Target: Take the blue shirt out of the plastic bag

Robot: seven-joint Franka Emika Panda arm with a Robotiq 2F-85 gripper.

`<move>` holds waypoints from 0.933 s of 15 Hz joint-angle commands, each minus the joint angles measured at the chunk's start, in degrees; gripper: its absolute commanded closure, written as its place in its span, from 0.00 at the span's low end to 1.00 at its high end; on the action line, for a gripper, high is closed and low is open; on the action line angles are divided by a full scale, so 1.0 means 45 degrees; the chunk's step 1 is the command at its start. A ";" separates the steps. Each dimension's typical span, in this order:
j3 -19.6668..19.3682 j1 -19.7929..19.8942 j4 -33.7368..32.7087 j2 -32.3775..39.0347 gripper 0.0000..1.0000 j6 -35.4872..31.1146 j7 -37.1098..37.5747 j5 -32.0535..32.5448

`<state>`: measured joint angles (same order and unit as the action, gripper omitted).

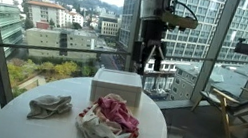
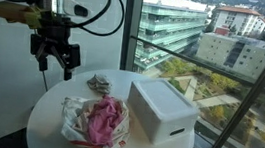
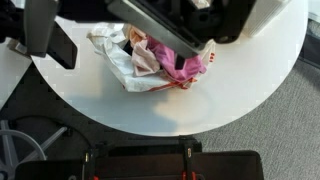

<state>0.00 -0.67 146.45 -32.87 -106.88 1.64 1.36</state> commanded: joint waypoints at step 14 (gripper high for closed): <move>-0.0212 0.0091 0.1255 0.6395 0.00 -0.7571 -0.0067 -0.0316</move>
<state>-1.00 -0.62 153.33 -14.24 -131.11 1.66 0.81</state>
